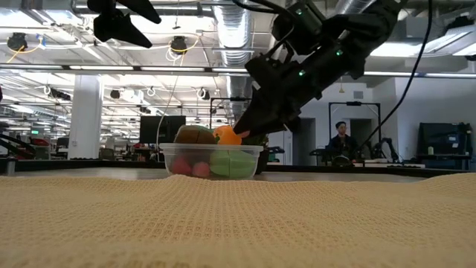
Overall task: Pick and placing Produce into tupperware
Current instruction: Put the pink peach into the transparent bin, then return to Home Position
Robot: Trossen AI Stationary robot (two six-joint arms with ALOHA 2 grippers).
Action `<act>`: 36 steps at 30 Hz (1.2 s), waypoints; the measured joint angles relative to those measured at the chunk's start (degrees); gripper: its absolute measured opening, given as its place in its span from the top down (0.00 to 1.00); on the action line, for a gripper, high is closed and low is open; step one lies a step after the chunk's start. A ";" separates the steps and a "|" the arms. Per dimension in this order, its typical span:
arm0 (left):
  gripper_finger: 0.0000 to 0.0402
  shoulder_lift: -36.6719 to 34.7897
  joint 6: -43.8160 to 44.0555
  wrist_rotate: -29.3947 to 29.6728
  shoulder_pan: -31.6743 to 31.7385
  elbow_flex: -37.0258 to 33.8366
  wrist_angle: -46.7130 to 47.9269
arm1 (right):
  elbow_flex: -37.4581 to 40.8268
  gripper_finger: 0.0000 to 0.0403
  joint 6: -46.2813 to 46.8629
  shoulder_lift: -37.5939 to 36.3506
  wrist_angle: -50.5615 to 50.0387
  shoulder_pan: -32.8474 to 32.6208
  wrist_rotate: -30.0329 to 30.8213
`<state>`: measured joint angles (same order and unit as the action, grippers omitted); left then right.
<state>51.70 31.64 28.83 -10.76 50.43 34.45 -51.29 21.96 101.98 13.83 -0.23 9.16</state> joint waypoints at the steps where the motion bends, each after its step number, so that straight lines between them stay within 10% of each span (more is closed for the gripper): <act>1: 0.15 0.00 0.00 0.01 -0.01 0.00 0.14 | -0.31 0.73 0.00 0.45 0.12 0.13 -0.44; 20: 0.15 0.00 0.76 0.91 -0.01 0.00 2.10 | -0.64 0.71 -3.14 0.45 -3.09 0.38 -1.61; 36: 0.15 0.02 0.89 1.69 -0.01 0.00 2.13 | -0.68 0.39 -4.44 -0.52 -2.91 1.14 -1.61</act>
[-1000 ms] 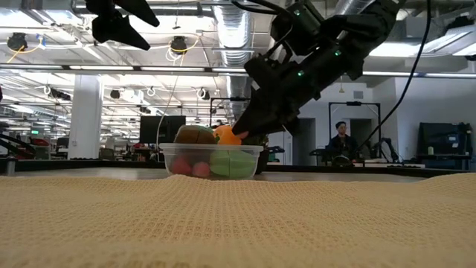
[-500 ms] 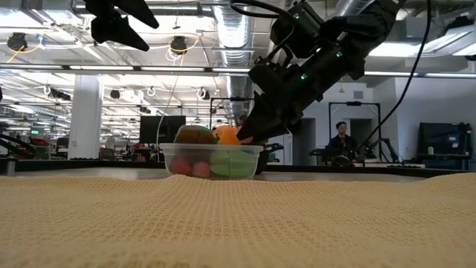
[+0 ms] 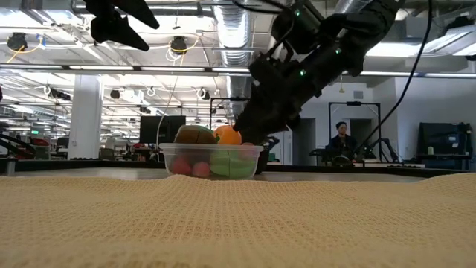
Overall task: Pick and placing Produce into tupperware
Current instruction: Return to Home Position
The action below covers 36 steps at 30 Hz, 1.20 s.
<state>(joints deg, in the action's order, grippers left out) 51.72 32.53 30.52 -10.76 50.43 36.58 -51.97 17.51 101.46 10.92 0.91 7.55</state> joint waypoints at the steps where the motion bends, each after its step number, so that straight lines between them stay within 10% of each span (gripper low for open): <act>1: 0.15 -0.02 0.01 0.43 0.00 0.00 0.00 | -0.29 0.38 -0.03 -0.42 -0.05 -0.02 0.00; 36: 0.15 0.01 -22.19 8.95 0.60 0.00 -4.53 | -0.84 0.38 -6.55 -29.23 -12.72 6.25 -0.75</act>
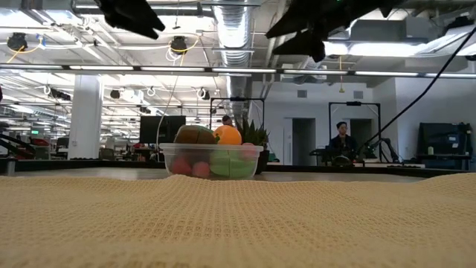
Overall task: Pick and placing Produce into tupperware
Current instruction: Return to Home Position
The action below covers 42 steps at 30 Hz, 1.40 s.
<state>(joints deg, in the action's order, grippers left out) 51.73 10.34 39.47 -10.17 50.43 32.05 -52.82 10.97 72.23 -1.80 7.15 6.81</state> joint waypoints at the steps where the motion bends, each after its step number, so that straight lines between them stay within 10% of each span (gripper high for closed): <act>1: 0.15 0.00 -1.70 -0.05 0.06 0.00 -1.37 | 0.00 0.38 -1.03 -0.47 0.06 -0.16 -1.11; 8: 0.15 -1.67 -9.03 -0.83 0.37 -0.04 -9.79 | 0.01 0.38 -10.57 -7.19 -0.70 -1.95 -6.74; 19: 0.15 -19.00 -9.14 -33.15 8.21 -17.93 -31.89 | 6.59 0.38 -12.23 -21.12 -1.32 -2.98 -7.22; 42: 0.15 -48.06 -7.54 -36.74 9.02 -44.42 -47.59 | 27.95 0.38 -6.55 -43.40 15.62 -6.14 -8.46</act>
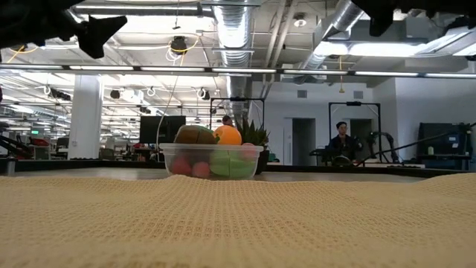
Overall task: Pick and placing Produce into tupperware
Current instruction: Return to Home Position
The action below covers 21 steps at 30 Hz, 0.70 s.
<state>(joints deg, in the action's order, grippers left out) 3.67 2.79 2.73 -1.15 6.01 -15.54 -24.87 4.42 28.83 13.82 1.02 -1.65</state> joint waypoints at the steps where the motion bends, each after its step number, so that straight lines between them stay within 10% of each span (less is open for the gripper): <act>1: 0.15 -0.86 0.16 0.01 0.00 -0.79 -0.63 | 0.60 0.38 0.19 -0.56 0.04 0.00 0.03; 21: 0.15 -3.46 3.89 3.70 -0.02 -5.43 4.19 | 15.81 0.38 5.82 -11.16 3.95 -2.33 0.21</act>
<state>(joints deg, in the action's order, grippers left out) 0.21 6.68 6.43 -1.17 0.58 -11.35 -9.06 10.24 17.67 17.76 -1.31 -1.44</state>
